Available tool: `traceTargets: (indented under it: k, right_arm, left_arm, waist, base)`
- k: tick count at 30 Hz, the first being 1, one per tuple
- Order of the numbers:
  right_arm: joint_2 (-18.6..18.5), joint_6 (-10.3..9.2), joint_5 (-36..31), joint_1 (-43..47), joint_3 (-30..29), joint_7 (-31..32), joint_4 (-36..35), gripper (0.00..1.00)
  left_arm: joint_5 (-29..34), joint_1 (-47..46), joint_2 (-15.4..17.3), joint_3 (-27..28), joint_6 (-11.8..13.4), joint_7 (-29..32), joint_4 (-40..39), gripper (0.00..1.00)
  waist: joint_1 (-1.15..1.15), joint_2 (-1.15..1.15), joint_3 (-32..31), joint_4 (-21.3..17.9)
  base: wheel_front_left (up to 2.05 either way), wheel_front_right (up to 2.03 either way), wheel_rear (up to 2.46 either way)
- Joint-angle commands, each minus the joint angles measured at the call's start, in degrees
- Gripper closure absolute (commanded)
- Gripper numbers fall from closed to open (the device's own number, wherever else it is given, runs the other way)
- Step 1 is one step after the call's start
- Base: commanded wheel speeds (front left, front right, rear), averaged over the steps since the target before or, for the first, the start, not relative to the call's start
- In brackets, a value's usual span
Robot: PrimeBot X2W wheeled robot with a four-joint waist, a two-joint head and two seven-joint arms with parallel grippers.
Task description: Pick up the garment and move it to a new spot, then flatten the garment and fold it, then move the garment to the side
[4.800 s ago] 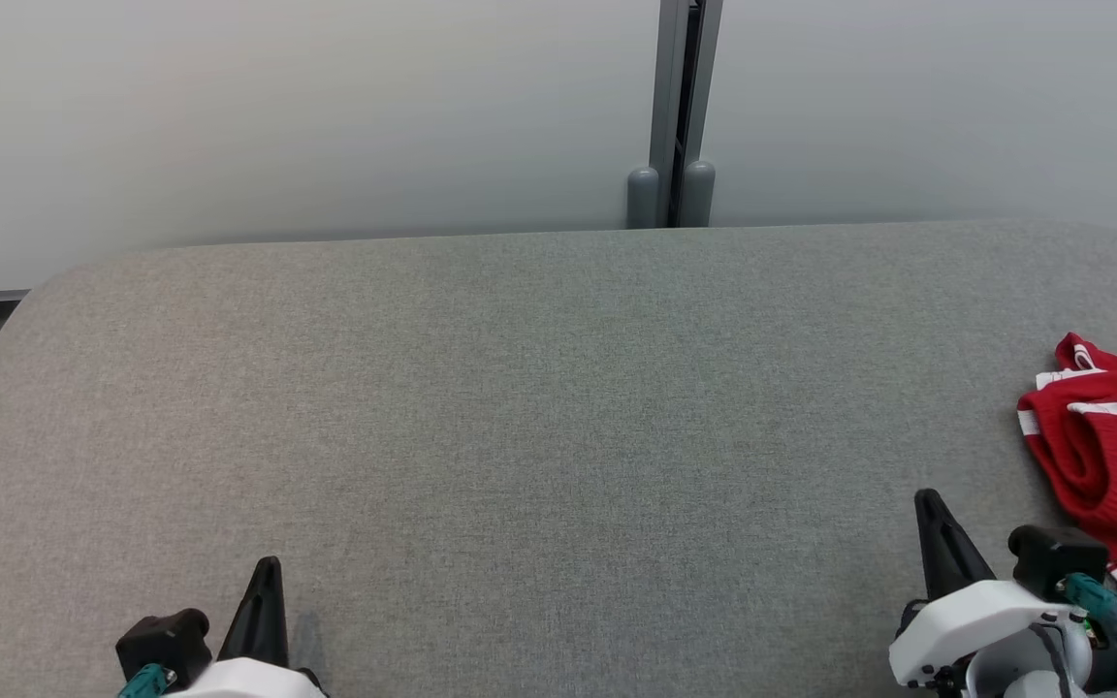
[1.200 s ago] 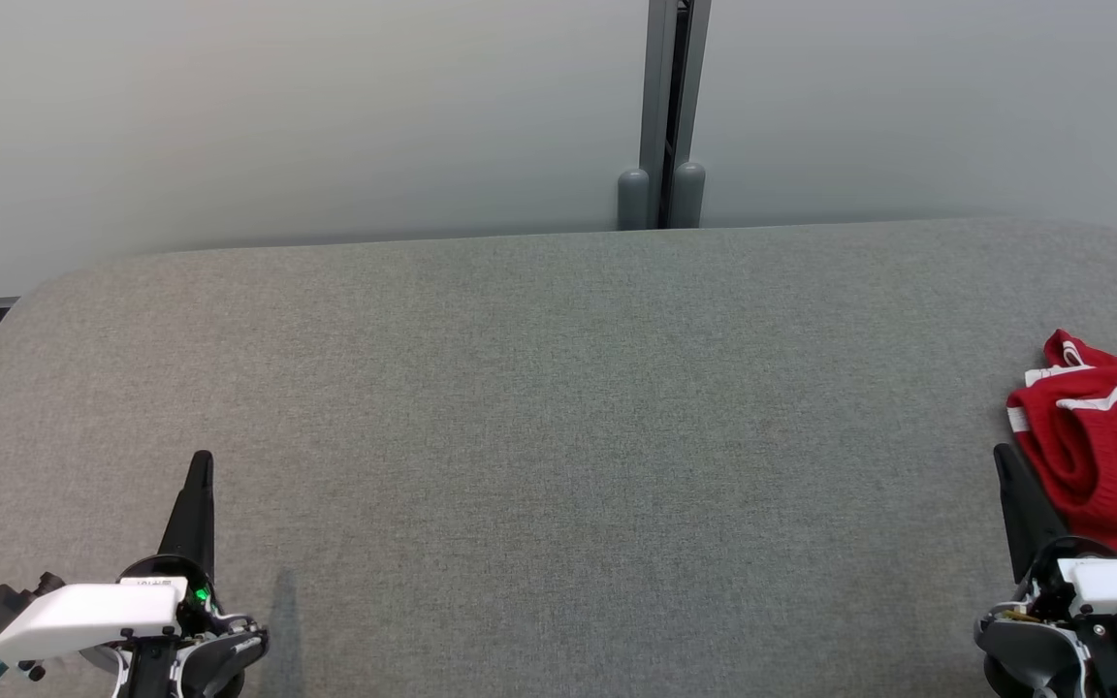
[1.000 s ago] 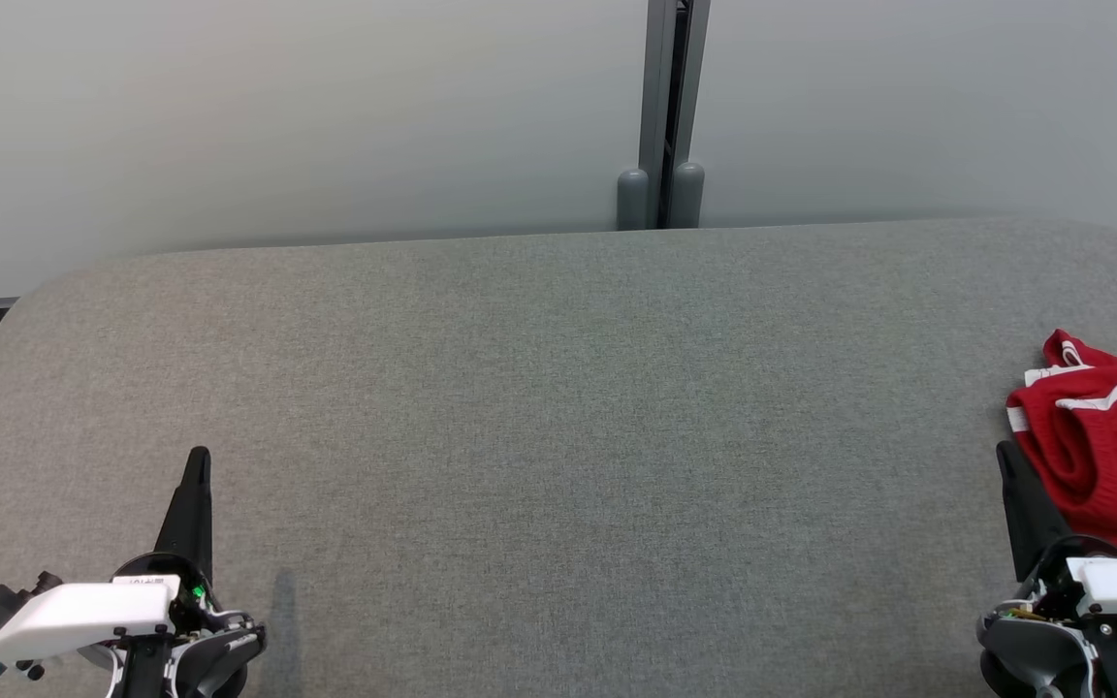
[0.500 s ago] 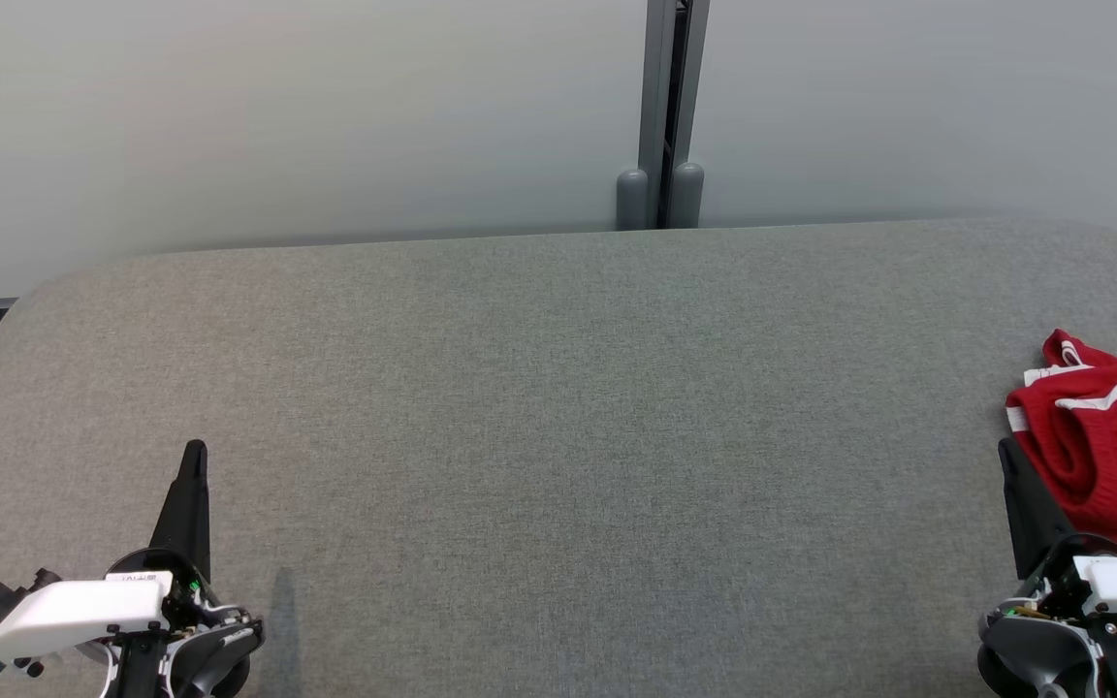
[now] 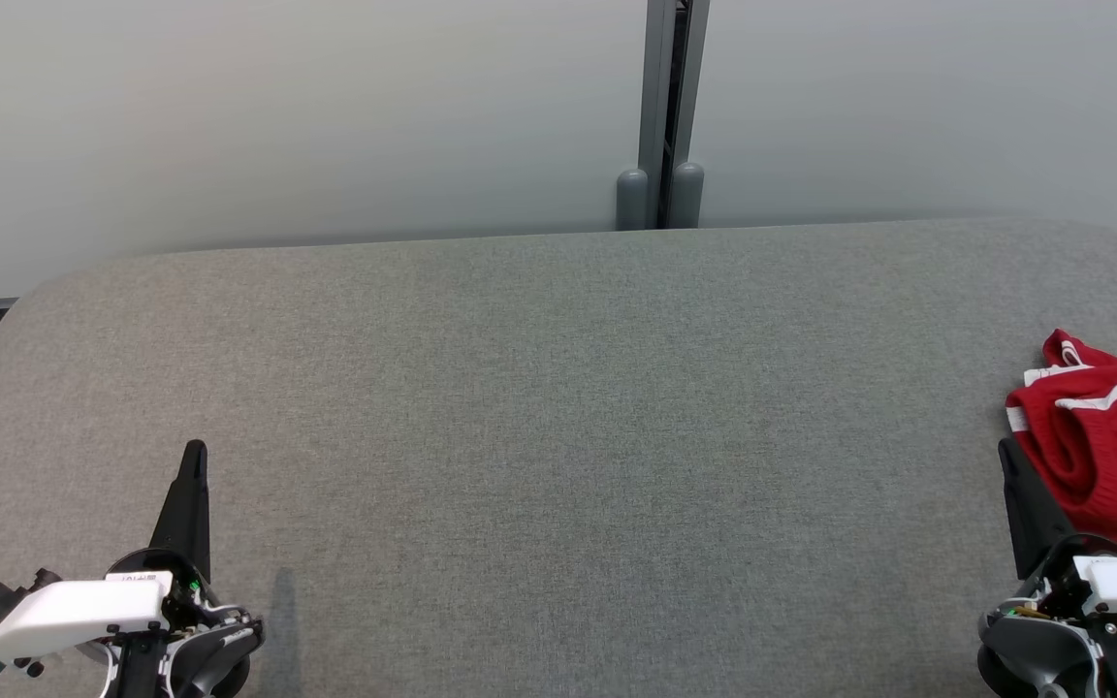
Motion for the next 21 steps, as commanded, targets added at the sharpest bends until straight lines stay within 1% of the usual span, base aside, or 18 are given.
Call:
traceTargets:
  k: [1, 21]
  right_arm:
    - [-0.52, 0.02, 0.13, 0.51, -0.09, 0.2, -0.22, 1.0]
    - [-0.53, 0.02, 0.14, 0.51, -0.09, 0.2, -0.22, 1.0]
  left_arm:
    - [-0.07, -0.78, 0.34, 0.22, -0.19, 0.2, -0.18, 1.0]
    - [-0.08, -0.78, 0.34, 0.22, -0.19, 0.2, -0.18, 1.0]
  waist:
    - [0.0, 0.0, 0.0, 0.0]
    - [0.0, 0.0, 0.0, 0.0]
  base:
    - [0.0, 0.0, 0.0]
    - [0.0, 0.0, 0.0]
